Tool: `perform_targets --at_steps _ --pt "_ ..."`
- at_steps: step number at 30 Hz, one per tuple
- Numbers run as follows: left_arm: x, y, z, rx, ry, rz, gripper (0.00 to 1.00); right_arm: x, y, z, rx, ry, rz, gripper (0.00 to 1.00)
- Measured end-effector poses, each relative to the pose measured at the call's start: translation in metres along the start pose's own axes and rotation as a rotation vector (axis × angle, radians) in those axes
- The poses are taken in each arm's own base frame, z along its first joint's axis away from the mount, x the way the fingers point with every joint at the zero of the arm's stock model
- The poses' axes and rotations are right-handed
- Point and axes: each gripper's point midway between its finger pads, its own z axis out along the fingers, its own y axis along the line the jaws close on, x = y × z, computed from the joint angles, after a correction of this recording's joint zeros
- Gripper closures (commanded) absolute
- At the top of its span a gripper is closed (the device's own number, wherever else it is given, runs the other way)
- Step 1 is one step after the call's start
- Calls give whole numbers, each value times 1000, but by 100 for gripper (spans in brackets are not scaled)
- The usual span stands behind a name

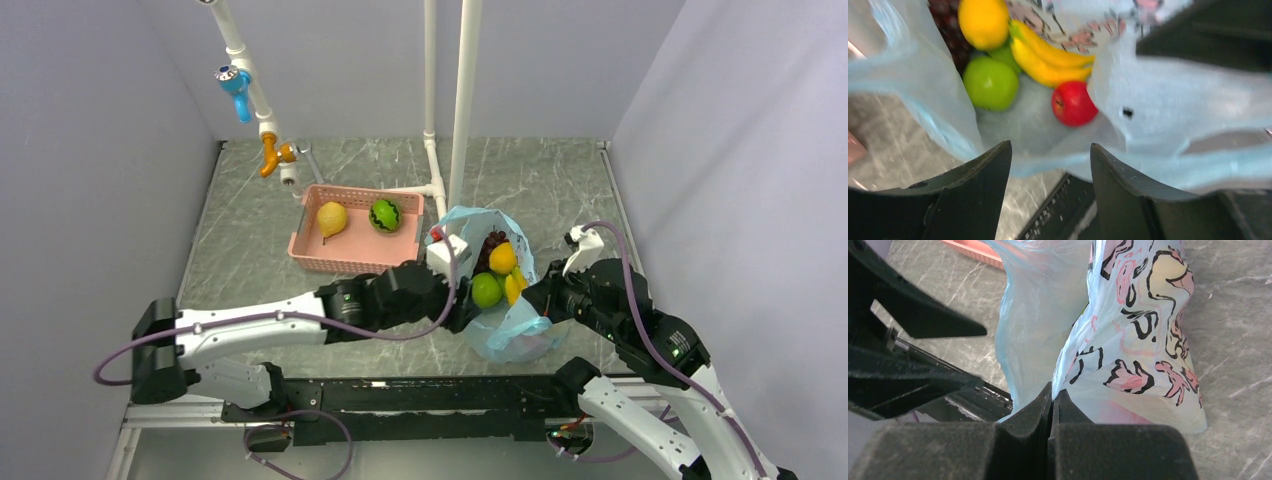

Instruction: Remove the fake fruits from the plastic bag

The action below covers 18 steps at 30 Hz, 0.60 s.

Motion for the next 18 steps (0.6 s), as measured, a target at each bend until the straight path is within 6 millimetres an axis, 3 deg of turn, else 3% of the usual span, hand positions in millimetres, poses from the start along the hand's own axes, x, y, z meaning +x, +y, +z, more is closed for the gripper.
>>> perform_targets --at_steps 3,5,14,18 --pt "-24 -2 19 -56 -34 30 40 0 0 -1 -3 -5 0 100" --pt "-28 -1 26 -71 -36 45 43 -1 0 -2 -5 -10 0 100" --pt "-20 16 64 -109 58 43 48 -2 1 -5 -11 -21 0 100" --pt "-13 13 82 -82 109 51 49 -1 1 -4 -12 -19 0 100"
